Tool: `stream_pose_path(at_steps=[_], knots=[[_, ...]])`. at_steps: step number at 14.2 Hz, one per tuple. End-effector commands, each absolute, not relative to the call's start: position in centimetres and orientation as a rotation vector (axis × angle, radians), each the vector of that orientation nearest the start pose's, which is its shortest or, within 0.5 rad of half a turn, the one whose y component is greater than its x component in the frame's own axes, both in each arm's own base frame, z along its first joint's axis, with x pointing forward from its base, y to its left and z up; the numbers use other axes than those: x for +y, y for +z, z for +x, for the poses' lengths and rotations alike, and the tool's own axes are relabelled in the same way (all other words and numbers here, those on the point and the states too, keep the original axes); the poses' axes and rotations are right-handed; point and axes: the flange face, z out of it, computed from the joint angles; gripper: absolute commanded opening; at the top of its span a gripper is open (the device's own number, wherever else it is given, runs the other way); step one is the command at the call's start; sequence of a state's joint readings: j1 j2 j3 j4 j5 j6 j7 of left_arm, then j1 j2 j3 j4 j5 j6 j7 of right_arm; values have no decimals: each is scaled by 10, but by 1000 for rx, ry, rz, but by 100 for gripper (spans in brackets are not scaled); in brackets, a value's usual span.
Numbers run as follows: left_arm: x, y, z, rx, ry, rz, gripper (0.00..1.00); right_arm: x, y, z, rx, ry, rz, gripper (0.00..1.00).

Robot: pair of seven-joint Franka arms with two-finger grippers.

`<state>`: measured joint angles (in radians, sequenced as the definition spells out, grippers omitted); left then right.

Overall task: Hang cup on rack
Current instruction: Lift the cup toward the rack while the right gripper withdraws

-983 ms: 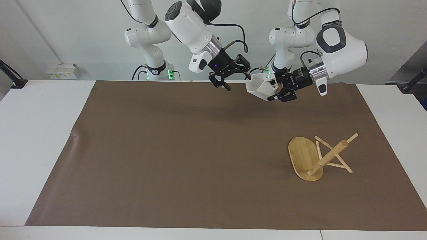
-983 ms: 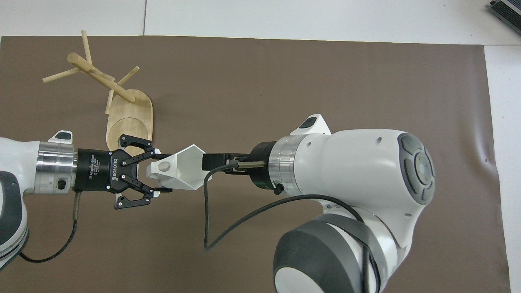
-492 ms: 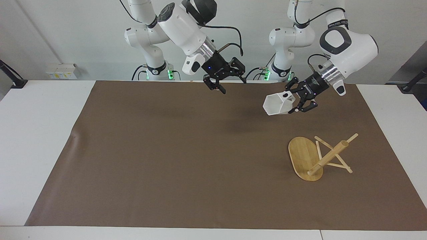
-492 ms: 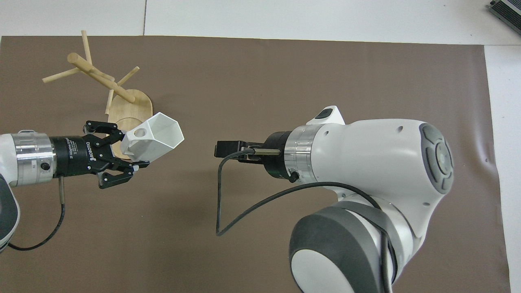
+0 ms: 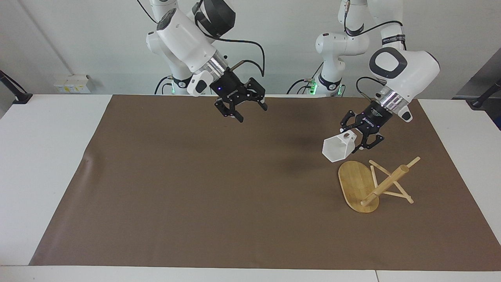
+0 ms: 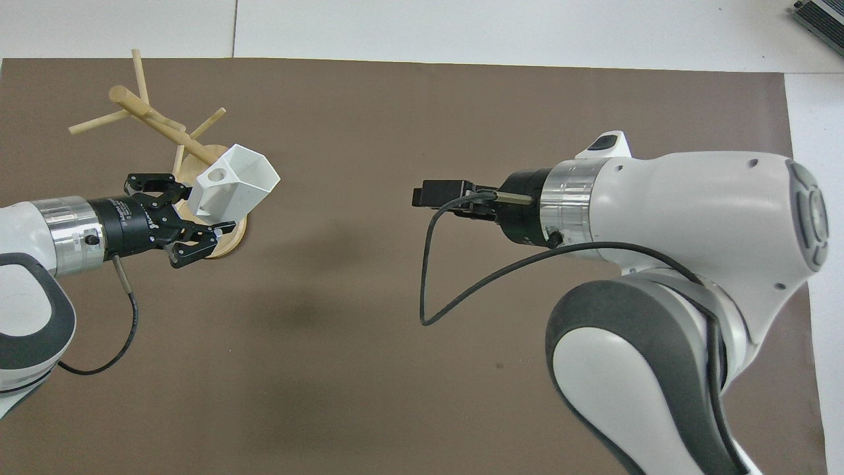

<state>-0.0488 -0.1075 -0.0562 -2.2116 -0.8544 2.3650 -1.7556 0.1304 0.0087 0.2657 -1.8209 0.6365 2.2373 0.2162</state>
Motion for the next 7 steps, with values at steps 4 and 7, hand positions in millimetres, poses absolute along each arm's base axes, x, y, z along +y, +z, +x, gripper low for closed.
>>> stream_pose_path(at_steps=[4, 7], knots=[[-71, 458, 561, 2290, -438, 941, 0, 183, 570, 573, 37, -414, -2605, 100], [-67, 458, 567, 2303, -420, 857, 0, 147, 563, 581, -134, -483, -2750, 100]])
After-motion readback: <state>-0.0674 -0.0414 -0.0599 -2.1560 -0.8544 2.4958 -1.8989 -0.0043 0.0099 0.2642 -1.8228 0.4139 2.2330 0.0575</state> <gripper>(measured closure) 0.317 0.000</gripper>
